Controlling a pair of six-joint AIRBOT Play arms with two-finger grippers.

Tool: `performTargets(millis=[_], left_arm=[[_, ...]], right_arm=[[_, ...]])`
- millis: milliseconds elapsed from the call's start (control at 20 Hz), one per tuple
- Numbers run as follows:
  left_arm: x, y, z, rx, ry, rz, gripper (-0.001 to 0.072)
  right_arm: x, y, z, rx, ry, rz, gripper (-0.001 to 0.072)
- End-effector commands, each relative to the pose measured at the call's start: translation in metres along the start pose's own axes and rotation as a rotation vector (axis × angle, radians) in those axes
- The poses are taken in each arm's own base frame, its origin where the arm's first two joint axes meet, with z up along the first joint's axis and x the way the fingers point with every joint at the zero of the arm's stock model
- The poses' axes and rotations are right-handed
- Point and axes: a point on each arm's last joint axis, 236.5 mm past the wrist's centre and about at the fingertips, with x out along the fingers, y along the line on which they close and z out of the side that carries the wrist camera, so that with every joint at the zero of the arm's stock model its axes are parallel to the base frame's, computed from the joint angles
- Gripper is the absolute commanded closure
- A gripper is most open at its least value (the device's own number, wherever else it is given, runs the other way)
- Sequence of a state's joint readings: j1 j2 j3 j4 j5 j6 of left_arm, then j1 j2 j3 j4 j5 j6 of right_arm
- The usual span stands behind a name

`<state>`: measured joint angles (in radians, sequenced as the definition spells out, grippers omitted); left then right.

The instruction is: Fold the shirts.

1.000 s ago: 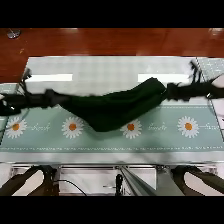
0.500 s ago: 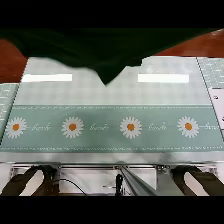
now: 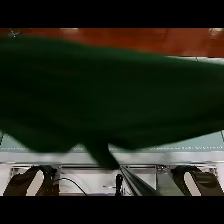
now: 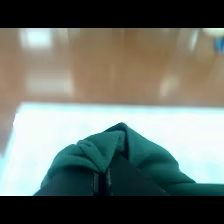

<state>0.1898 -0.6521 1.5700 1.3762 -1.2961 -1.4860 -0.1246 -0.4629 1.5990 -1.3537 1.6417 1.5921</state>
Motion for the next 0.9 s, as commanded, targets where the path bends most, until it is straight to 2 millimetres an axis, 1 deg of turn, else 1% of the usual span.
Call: performTargets(millis=[0, 50, 100, 150, 200, 250, 300, 400, 500, 600, 700, 750, 800, 850], left_arm=[[0.081, -0.004, -0.103, -0.035, 0.271, -0.044, 0.0686], [0.106, -0.011, -0.137, -0.059, 0.359, -0.077, 0.0686], [0.127, -0.018, -0.167, -0.088, 0.434, -0.108, 0.0686], [0.146, -0.025, -0.191, -0.125, 0.493, -0.134, 0.0686], [0.166, -0.03, -0.21, -0.171, 0.528, -0.154, 0.0685], [0.184, -0.032, -0.22, -0.208, 0.54, -0.163, 0.0685], [0.202, -0.034, -0.227, -0.243, 0.551, -0.169, 0.0686], [0.23, -0.041, -0.245, -0.315, 0.607, -0.191, 0.0686], [0.247, -0.055, -0.269, -0.411, 0.687, -0.232, 0.0685], [0.259, -0.068, -0.285, -0.504, 0.741, -0.266, 0.0685], [0.266, -0.079, -0.295, -0.564, 0.777, -0.291, 0.0685], [0.268, -0.082, -0.3, -0.569, 0.792, -0.296, 0.0683], [0.269, -0.084, -0.303, -0.565, 0.802, -0.298, 0.0667], [0.27, -0.085, -0.306, -0.558, 0.808, -0.302, 0.0463]], right_arm=[[0.061, -0.015, -0.08, 0.08, 0.196, -0.011, 0.0681], [0.091, -0.02, -0.102, 0.111, 0.241, -0.005, 0.0681], [0.119, -0.023, -0.122, 0.142, 0.282, 0.002, 0.0681], [0.148, -0.028, -0.142, 0.178, 0.314, 0.006, 0.0681], [0.175, -0.035, -0.16, 0.215, 0.343, -0.009, 0.0681], [0.196, -0.042, -0.171, 0.241, 0.364, -0.022, 0.0681], [0.218, -0.05, -0.178, 0.261, 0.384, -0.039, 0.0681], [0.258, -0.064, -0.183, 0.283, 0.423, -0.07, 0.0681], [0.294, -0.076, -0.195, 0.304, 0.498, -0.095, 0.0681], [0.323, -0.084, -0.209, 0.334, 0.584, -0.117, 0.068], [0.347, -0.087, -0.218, 0.371, 0.649, -0.124, 0.0681], [0.356, -0.087, -0.221, 0.394, 0.67, -0.122, 0.068], [0.364, -0.086, -0.224, 0.416, 0.688, -0.12, 0.068], [0.371, -0.084, -0.224, 0.443, 0.704, -0.115, 0.0657]])
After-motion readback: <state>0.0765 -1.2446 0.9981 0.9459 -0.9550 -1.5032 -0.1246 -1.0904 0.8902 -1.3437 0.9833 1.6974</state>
